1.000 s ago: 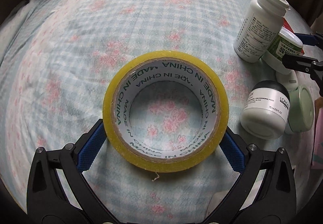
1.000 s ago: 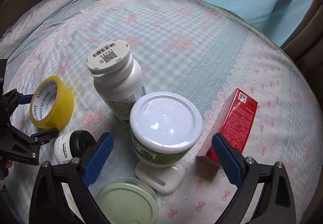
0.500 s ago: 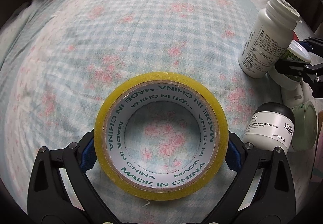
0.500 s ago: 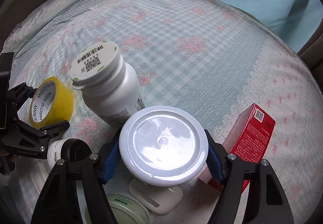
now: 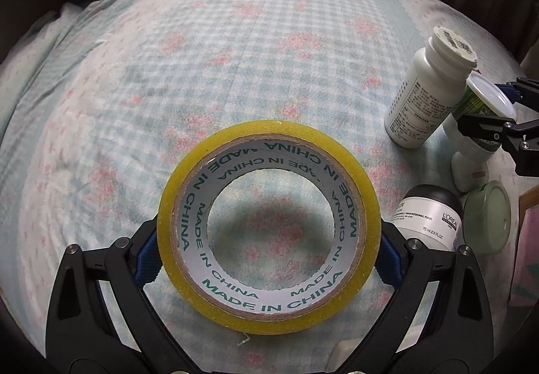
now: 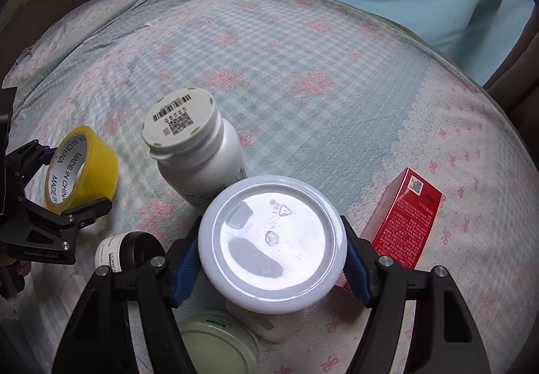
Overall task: Organize rigid objects
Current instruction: 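Carry the tape roll and white jar over the cardboard box with both tools, then lower and release the tape roll and white jar into the cardboard box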
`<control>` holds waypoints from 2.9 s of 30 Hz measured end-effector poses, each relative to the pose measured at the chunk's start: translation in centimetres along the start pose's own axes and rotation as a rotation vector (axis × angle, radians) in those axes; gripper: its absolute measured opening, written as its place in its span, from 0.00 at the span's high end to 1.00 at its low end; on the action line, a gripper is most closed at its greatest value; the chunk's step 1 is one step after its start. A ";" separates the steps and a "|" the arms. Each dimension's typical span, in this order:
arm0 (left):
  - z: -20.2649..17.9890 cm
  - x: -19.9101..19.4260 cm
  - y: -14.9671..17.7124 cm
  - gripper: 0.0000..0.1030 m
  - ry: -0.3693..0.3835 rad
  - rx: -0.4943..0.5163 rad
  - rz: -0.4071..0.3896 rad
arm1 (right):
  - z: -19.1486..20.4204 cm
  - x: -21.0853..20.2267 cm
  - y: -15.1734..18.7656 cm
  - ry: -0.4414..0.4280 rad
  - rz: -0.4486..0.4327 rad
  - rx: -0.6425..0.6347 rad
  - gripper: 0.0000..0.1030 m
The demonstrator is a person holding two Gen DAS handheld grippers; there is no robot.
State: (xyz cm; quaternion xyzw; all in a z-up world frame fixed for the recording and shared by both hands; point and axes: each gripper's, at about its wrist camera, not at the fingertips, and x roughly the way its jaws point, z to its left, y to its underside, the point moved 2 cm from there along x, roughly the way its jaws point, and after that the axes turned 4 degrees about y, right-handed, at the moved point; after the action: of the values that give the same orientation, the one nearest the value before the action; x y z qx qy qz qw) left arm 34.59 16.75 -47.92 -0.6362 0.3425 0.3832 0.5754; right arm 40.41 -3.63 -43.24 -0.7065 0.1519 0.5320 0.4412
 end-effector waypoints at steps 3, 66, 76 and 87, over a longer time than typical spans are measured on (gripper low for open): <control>-0.1 -1.9 -0.4 0.05 0.005 0.006 -0.035 | 0.3 -1.6 -0.1 0.014 -0.020 0.011 0.34; -46.4 -17.7 5.6 0.05 0.346 0.601 0.098 | -21.7 -32.1 30.6 0.327 -0.048 0.855 0.34; -46.0 -8.9 7.8 0.05 0.282 0.619 0.259 | -22.9 -22.2 32.8 0.222 0.095 0.846 0.34; -46.3 -5.3 8.2 0.05 0.258 0.591 0.361 | -23.4 -18.2 32.1 0.225 0.167 0.728 0.35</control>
State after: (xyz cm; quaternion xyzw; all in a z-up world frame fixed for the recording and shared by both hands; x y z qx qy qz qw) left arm 29.22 -30.18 -45.07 -0.4151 0.6148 0.2797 0.6095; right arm 25.87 -44.76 -40.91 -0.5429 0.4351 0.3969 0.5987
